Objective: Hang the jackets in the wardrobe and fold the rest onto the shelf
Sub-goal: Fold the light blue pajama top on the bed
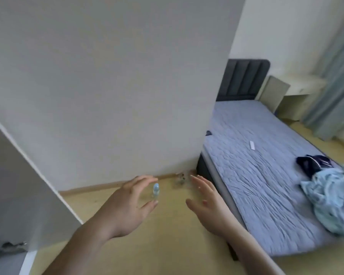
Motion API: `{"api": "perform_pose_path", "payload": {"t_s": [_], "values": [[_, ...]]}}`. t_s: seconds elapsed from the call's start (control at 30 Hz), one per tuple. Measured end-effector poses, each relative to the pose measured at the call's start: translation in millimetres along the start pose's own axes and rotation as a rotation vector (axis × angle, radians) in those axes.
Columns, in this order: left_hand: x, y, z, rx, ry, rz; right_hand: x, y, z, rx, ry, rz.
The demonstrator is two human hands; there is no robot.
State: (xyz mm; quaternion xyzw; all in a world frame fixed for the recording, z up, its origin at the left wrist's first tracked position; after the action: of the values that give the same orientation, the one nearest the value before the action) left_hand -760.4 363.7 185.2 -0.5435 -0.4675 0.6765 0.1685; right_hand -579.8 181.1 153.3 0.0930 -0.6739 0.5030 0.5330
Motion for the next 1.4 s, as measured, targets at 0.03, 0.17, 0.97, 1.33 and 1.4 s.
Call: {"api": "perform_pose_path", "payload": {"t_s": [0.03, 0.17, 0.97, 1.33, 1.4], "values": [[-20.0, 17.2, -14.8, 0.05, 0.039, -0.005, -18.2, -20.9, 10.8, -0.041, 0.028, -0.007], [-95.3, 82.0, -76.4, 0.215, 0.213, -0.07, -84.4, -98.5, 56.3, -0.233, 0.15, -0.028], [-413.2, 380.2, -394.6, 0.668, 0.683, -0.037, -346.6, -413.2, 108.7, -0.727, 0.622, -0.091], [-524.1, 533.8, -460.0, 0.743, 0.632, 0.007, -496.4, -529.7, 122.8, -0.721, 0.741, -0.199], [-540.5, 563.0, -473.0, 0.74, 0.581, -0.005, -529.5, -557.1, 118.9, -0.673, 0.734, -0.21]]}}
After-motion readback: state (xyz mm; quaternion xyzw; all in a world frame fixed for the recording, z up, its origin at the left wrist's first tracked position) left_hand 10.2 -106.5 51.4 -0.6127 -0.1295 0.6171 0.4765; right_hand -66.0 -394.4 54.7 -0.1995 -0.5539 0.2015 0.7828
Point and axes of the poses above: each hand's wrist, its own z-axis away from the middle knuckle, its own y-axis out of the palm, x = y × z, the point moved 3 cm from there along -z, towards the middle knuckle, and after that the axes turned 1 degree about z, right-handed, at the moved point
